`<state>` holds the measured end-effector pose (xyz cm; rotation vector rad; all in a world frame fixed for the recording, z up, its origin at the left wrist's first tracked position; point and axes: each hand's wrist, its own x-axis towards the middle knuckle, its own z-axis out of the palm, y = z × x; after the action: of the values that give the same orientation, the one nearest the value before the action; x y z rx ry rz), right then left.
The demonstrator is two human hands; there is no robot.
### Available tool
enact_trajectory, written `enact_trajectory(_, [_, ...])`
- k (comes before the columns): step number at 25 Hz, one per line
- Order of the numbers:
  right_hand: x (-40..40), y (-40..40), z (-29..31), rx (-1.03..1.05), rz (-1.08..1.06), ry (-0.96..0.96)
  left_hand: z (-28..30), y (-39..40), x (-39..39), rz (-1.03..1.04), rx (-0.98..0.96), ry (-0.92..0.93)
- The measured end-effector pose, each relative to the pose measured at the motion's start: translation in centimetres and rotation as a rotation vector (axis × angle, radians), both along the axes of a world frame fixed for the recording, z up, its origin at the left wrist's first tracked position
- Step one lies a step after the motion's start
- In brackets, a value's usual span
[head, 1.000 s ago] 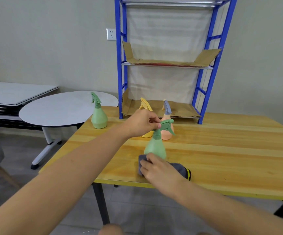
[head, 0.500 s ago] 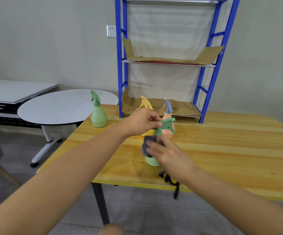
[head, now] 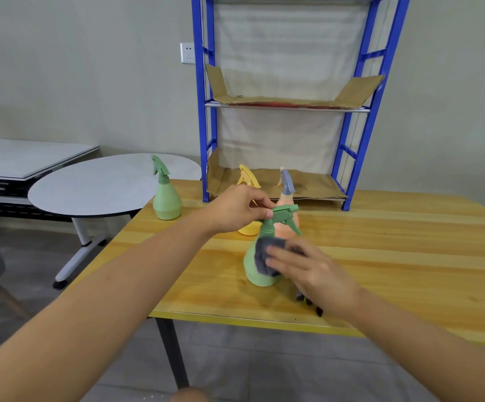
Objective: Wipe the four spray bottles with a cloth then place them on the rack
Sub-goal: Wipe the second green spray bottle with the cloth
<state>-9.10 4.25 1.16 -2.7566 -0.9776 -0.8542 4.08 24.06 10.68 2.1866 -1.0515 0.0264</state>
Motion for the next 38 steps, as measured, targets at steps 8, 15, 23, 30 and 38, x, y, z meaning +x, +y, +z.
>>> enact_trajectory(8, [0.3,-0.6,1.1,0.108,-0.043,-0.085,-0.1,0.2,0.0,0.003,-0.008,0.009])
enact_trajectory(15, [-0.7,-0.9,-1.4,-0.029,0.017,0.02,-0.1,0.1,0.0,0.015,-0.014,0.054])
enact_trajectory(23, [-1.8,-1.6,-2.7,0.015,-0.189,0.07,0.2,0.2,-0.5,0.029,-0.02,0.061])
enact_trajectory(30, [-1.7,1.0,-0.5,0.08,-0.175,-0.137,0.6,-0.8,-1.9,0.117,0.003,0.002])
enact_trajectory(38, [-1.2,4.6,-0.8,-0.13,-0.151,-0.184,1.5,-3.3,-2.8,0.2,0.071,-0.048])
